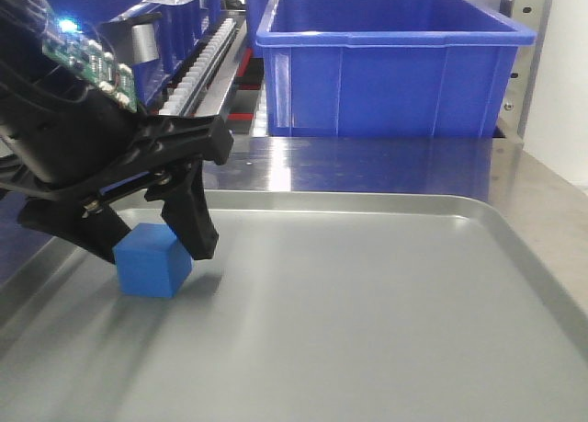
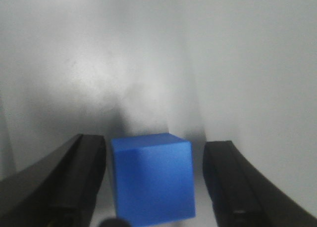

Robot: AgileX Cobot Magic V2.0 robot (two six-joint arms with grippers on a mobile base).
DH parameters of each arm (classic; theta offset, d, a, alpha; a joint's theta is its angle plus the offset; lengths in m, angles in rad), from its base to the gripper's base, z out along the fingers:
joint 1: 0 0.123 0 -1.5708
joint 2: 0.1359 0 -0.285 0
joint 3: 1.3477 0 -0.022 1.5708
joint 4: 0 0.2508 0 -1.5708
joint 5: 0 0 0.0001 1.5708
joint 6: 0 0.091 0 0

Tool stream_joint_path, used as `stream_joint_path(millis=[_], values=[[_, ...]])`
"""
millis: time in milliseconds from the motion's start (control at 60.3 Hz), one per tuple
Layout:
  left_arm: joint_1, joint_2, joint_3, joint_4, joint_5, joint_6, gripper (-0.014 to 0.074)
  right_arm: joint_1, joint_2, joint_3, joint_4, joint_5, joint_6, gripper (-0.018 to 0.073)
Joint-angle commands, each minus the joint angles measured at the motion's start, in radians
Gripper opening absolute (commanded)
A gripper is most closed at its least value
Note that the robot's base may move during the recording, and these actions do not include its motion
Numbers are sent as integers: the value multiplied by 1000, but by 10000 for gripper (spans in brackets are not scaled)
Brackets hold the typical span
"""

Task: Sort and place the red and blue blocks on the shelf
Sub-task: 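Lower the left gripper over the blue cube and close on it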

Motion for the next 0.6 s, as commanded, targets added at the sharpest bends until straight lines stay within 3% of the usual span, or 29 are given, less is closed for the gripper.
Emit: stream_joint_path(millis=[0,315,581], values=[[-7,-31,-30,-6,-30,-13,458,-6,4,-30,-5,-87,-3,59],[-7,-26,-30,-6,-16,-13,332,-6,4,-30,-5,-87,-3,59],[-7,-26,-30,-6,-13,-13,116,-6,4,-30,-5,-87,-3,59]])
